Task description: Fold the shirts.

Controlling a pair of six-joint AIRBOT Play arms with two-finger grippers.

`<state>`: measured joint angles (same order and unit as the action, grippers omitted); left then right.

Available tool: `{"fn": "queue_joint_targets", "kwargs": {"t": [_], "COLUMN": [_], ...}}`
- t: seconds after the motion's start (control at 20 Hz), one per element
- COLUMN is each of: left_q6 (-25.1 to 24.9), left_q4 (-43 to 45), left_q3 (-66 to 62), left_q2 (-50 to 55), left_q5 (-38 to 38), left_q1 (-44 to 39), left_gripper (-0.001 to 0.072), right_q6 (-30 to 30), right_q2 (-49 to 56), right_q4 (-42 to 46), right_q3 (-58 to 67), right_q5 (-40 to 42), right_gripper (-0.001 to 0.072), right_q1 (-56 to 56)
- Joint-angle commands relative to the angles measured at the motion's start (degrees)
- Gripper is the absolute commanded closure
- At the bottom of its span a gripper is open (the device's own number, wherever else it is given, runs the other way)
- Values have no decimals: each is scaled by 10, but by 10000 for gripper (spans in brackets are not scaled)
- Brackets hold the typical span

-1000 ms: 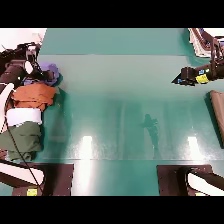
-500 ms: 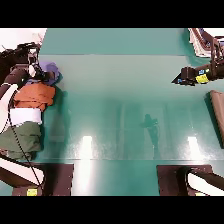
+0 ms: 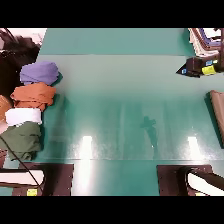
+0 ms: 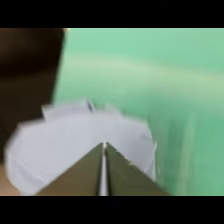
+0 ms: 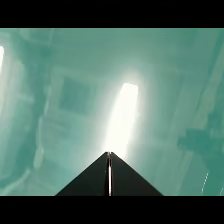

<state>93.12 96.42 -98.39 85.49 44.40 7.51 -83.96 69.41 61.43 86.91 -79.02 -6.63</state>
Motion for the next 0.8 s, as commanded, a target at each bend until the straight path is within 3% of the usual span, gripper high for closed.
{"fn": "queue_joint_targets", "kwargs": {"t": [0.0, 0.45, 0.7, 0.75], "left_q6": [-20, -14, -14, -14], "left_q4": [-16, -26, -24, -24], "left_q3": [-16, 51, 50, 46], "left_q2": [-30, 176, 214, 214], "left_q5": [13, 31, 25, 30], "left_q1": [0, 0, 0, 0], "left_gripper": [51, 44, 46, 181], "right_q6": [0, 0, 0, 0], "right_q2": [-1, 0, 0, 0], "right_q4": [0, 0, 0, 0], "right_q3": [28, 27, 27, 27], "right_q5": [5, -12, -10, -10], "right_gripper": [698, 697, 697, 698], "right_q1": [0, 0, 0, 0]}}
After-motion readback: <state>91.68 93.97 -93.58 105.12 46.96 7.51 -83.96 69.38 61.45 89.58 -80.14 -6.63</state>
